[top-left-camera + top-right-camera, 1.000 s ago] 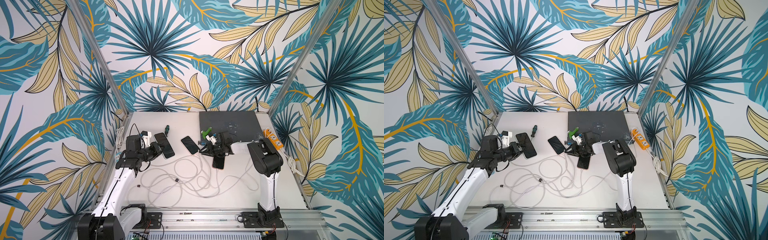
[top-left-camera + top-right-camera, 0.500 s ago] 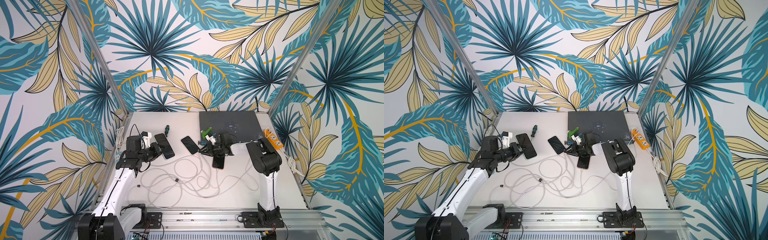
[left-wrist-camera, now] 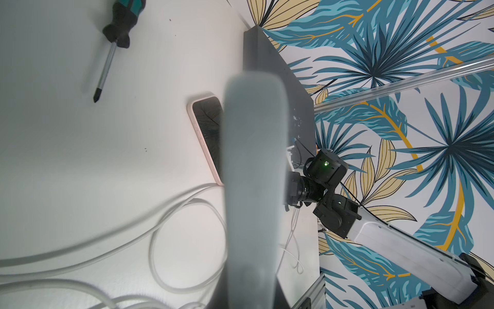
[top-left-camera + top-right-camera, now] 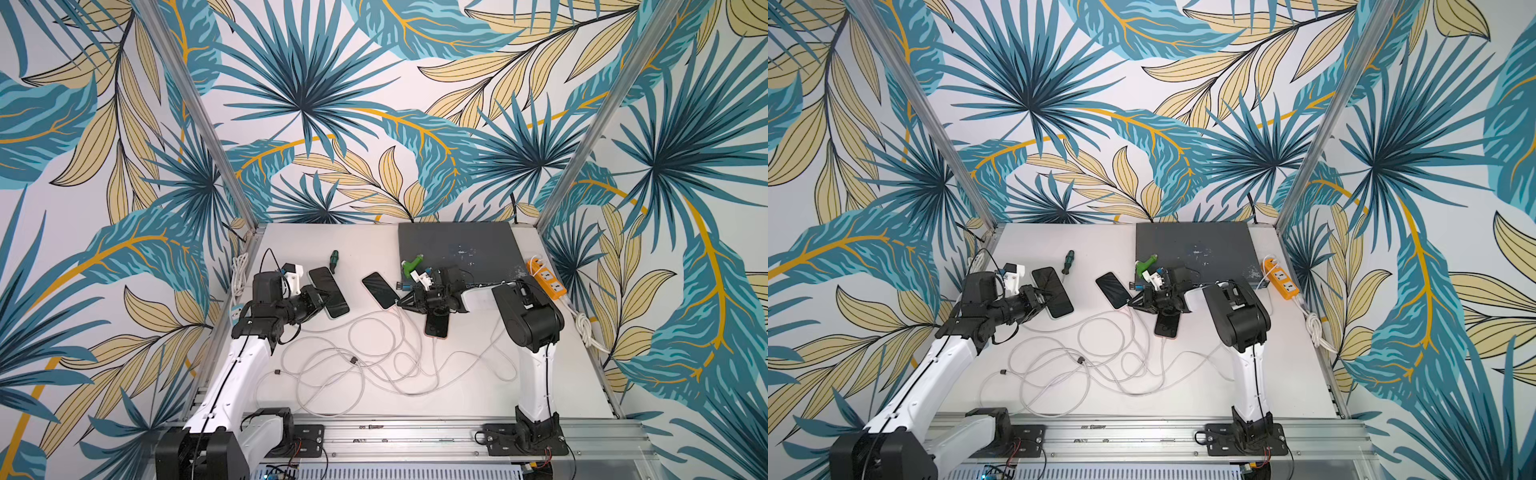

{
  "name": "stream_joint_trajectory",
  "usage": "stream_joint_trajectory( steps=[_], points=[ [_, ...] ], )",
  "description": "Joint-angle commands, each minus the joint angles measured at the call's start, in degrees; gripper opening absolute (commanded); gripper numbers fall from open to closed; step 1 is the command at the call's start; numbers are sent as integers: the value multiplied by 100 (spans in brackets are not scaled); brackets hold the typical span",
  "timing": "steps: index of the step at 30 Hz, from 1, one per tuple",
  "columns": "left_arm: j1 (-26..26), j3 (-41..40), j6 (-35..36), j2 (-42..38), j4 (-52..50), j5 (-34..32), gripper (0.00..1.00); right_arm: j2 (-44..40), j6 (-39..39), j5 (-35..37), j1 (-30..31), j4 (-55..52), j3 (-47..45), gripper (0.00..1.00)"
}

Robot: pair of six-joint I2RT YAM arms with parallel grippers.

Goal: Plug the charging cable into the phone
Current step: Insert the charging cable into the phone.

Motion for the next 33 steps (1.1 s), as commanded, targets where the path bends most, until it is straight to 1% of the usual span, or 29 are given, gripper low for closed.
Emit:
stream_joint_trajectory(
  steps=[1, 15, 20, 23, 29, 33],
  points=[
    [44, -21, 123, -96, 181, 55, 0, 139, -15, 93, 87, -277, -297, 29],
    [37, -17, 148, -108, 126, 37, 0, 178, -198, 161, 116, -511, -222, 21],
    [46, -1, 150, -97, 126, 37, 0, 155, -284, 216, 114, -653, -186, 17],
    [43, 9, 157, -88, 118, 44, 0, 115, -303, 263, 115, -676, -189, 13],
    [37, 14, 142, -88, 145, 94, 0, -165, -343, 418, 112, -727, -273, 3],
    [40, 65, 131, -96, 221, 208, 0, -611, -400, 587, 122, -799, -417, 0]
  ],
)
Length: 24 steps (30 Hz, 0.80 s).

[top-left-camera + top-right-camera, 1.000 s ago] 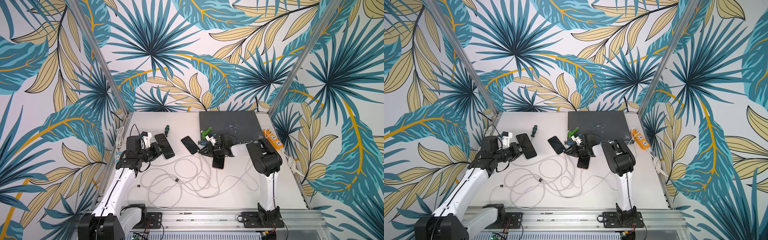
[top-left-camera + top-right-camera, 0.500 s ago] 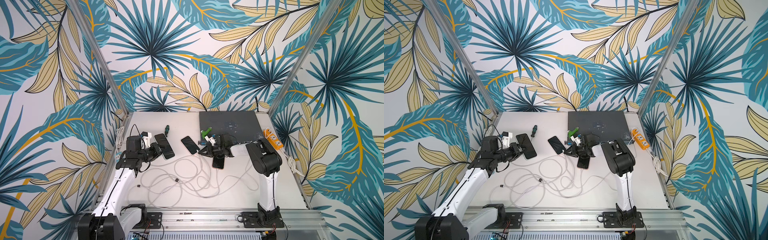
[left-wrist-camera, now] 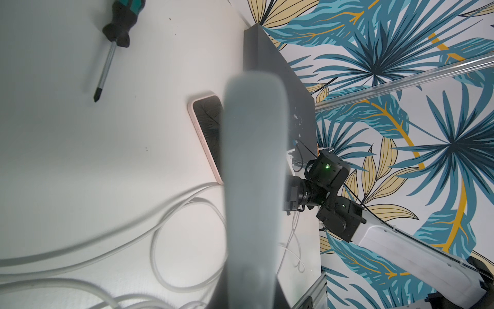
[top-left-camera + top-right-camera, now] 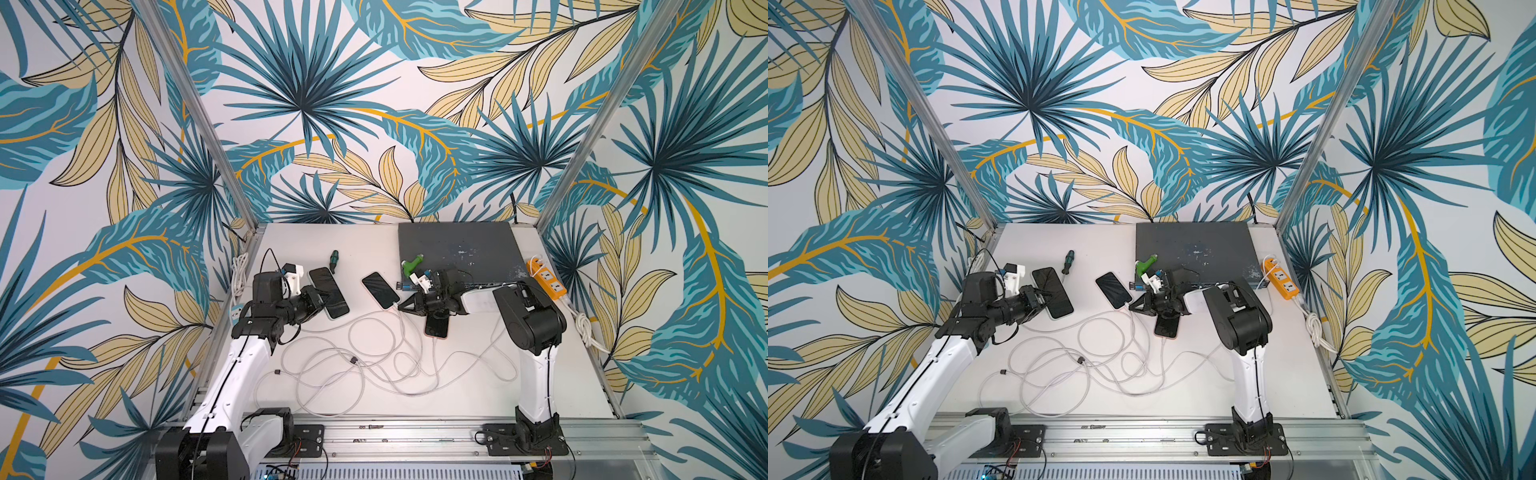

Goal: Plug the charging cable into the phone
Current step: Insert the charging cable into the phone.

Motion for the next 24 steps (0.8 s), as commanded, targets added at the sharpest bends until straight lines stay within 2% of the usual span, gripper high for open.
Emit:
stream_joint_trajectory(
  steps=[1, 5, 9, 15, 21, 24],
  points=[
    [39, 82, 49, -97, 289, 231, 0, -458, -161, 298, 40, -408, -238, 0],
    [42, 179, -101, -96, 500, 395, 0, -1166, -321, 487, 93, -603, -361, 0],
    [32, 254, -569, -55, 1002, 606, 0, -1890, -504, 681, 219, -917, -389, 0],
    [-30, 559, -1301, -56, 1738, 750, 0, -2875, -535, 879, 482, -576, -712, 0],
    [-429, 1126, -1840, 16, 2273, 621, 0, -3500, -874, 1391, 1073, -291, -945, 0],
    [-620, 1147, -2198, 39, 2836, 538, 0, -3656, -840, 1485, 1340, 56, -967, 0]
  ],
)
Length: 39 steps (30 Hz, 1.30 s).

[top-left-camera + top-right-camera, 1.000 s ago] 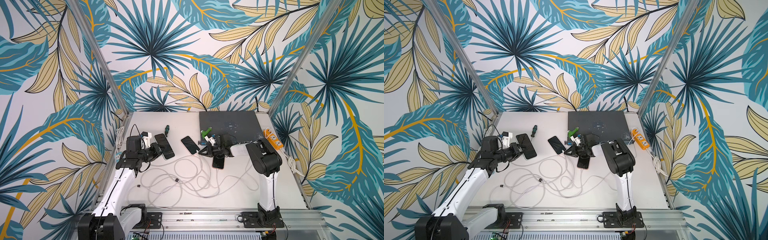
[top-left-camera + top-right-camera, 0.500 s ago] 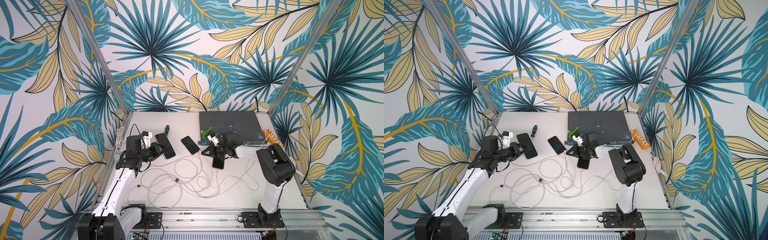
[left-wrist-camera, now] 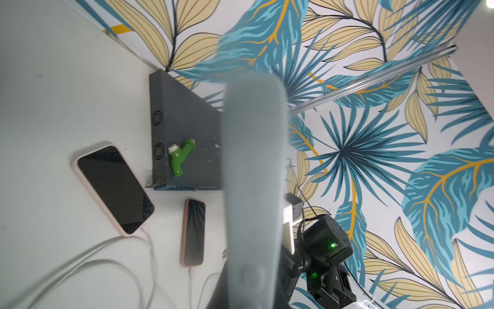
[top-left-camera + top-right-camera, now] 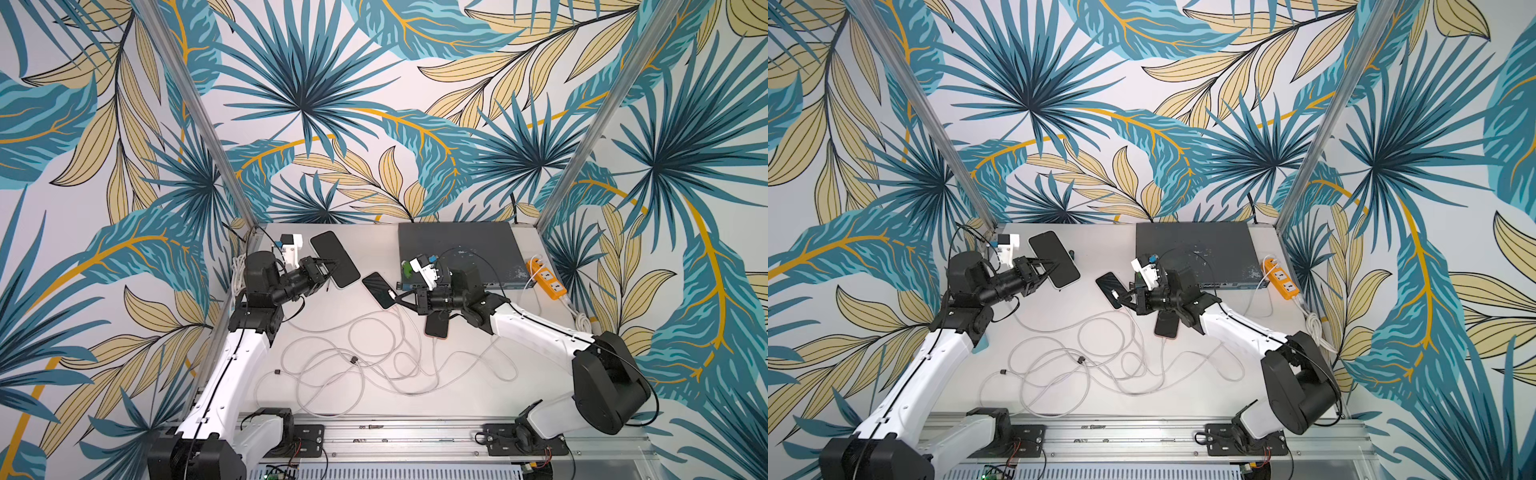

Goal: Plug the charging cable into the phone
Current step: Insert the charging cable into the phone.

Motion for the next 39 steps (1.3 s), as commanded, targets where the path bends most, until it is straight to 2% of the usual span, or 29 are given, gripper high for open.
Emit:
stream_joint_trajectory(
  steps=[1, 6, 14, 26, 39],
  points=[
    [-154, 155, -558, -16, 1190, -34, 0, -233, -136, 309, 247, 534, -123, 0],
    [-176, 22, -1155, 129, 2173, -62, 0, -551, 106, 541, 451, 1179, -220, 0],
    [-222, -246, -1858, 227, 3221, -21, 0, -790, 126, 364, 734, 1226, 67, 0],
    [-446, -333, -2209, 310, 3733, 340, 0, -792, 109, 172, 834, 1320, 516, 0],
    [-502, -542, -2224, 240, 3819, 416, 0, -592, 127, 126, 835, 1319, 829, 0]
  ],
)
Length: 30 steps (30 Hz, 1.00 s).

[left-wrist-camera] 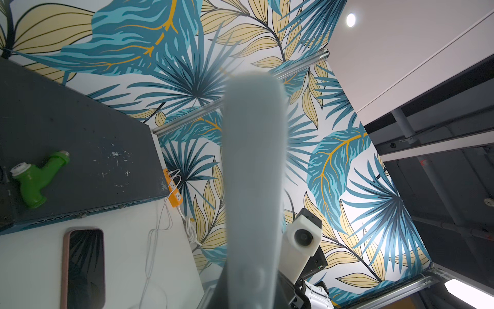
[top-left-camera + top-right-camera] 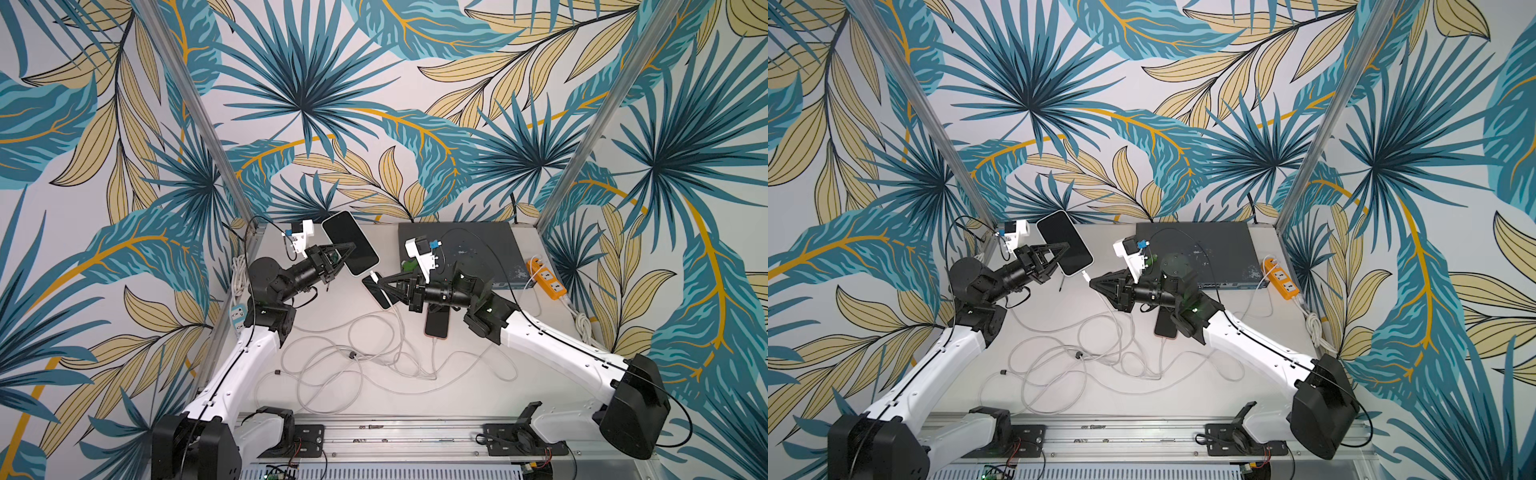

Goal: Plug the charging cable into the phone
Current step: Insert the charging cable into the phone.

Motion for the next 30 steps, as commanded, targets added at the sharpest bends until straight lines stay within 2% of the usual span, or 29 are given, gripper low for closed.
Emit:
stream_joint_trajectory(
  steps=[1, 30],
  points=[
    [-40, -55, -29, -101, 536, 38, 0, 107, 16, -76, 34, 118, 114, 0],
    [-40, -102, -134, -67, 683, -118, 0, 154, 8, -17, 33, 74, -131, 0]
  ],
)
